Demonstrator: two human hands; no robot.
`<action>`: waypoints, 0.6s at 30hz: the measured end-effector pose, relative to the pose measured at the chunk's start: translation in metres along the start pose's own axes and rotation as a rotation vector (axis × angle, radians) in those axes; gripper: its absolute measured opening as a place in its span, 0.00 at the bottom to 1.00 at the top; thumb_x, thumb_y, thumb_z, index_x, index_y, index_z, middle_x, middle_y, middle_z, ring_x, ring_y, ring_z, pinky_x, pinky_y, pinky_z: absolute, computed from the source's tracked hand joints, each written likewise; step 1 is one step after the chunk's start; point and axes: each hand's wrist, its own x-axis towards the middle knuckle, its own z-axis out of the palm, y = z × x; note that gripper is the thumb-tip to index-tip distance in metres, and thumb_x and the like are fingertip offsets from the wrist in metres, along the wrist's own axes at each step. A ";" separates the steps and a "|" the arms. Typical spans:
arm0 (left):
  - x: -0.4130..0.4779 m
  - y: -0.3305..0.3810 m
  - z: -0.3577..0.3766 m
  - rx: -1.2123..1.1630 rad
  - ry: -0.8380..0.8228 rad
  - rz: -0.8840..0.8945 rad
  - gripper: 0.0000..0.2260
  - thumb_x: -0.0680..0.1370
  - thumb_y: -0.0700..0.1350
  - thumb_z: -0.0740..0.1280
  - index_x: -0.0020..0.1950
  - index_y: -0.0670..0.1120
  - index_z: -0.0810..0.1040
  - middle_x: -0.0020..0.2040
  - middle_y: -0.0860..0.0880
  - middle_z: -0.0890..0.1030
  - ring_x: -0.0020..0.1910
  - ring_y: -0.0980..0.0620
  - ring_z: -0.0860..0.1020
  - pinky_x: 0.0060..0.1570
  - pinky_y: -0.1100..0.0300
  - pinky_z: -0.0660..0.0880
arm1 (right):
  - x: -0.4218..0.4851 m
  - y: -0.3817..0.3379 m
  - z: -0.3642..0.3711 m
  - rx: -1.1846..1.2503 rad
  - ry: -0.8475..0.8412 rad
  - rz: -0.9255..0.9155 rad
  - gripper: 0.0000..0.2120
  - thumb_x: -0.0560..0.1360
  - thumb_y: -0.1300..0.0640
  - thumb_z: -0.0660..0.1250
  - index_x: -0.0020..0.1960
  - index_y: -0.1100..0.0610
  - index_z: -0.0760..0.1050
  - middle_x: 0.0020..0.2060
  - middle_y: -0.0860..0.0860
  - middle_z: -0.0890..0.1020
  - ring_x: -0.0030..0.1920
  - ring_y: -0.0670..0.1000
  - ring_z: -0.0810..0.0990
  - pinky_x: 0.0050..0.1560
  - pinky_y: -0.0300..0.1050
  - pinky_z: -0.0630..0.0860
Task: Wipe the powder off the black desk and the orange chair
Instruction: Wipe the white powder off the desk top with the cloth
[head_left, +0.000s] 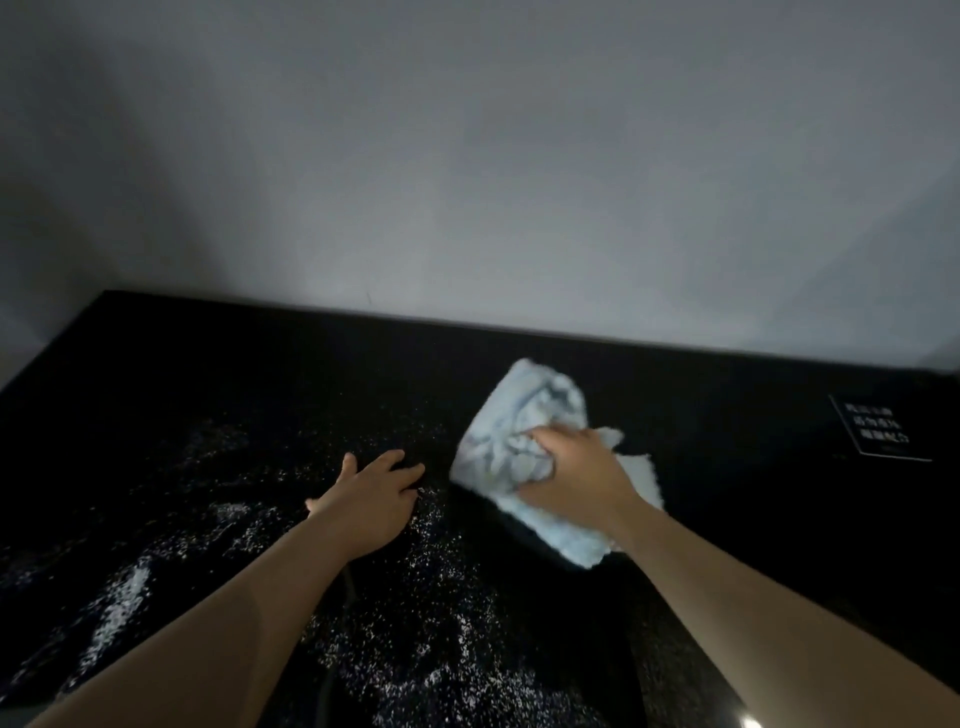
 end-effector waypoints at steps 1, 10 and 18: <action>0.001 -0.002 -0.002 -0.007 -0.009 0.010 0.20 0.82 0.48 0.50 0.75 0.54 0.60 0.78 0.51 0.54 0.76 0.42 0.48 0.71 0.35 0.50 | 0.003 -0.005 -0.007 0.131 -0.059 -0.012 0.11 0.67 0.44 0.64 0.46 0.48 0.72 0.42 0.47 0.79 0.45 0.53 0.79 0.46 0.47 0.75; -0.003 0.000 0.002 0.068 -0.025 0.004 0.22 0.83 0.52 0.50 0.76 0.62 0.49 0.77 0.60 0.43 0.76 0.44 0.39 0.65 0.29 0.54 | 0.095 0.030 -0.031 -0.067 -0.016 0.545 0.28 0.74 0.43 0.57 0.73 0.39 0.53 0.75 0.52 0.54 0.70 0.63 0.60 0.64 0.60 0.63; 0.004 -0.010 0.001 0.023 0.111 -0.051 0.23 0.81 0.50 0.52 0.77 0.56 0.52 0.78 0.54 0.47 0.76 0.49 0.50 0.71 0.45 0.60 | 0.053 -0.042 0.015 0.010 -0.097 -0.120 0.15 0.66 0.43 0.66 0.53 0.42 0.75 0.55 0.45 0.77 0.57 0.56 0.74 0.48 0.46 0.71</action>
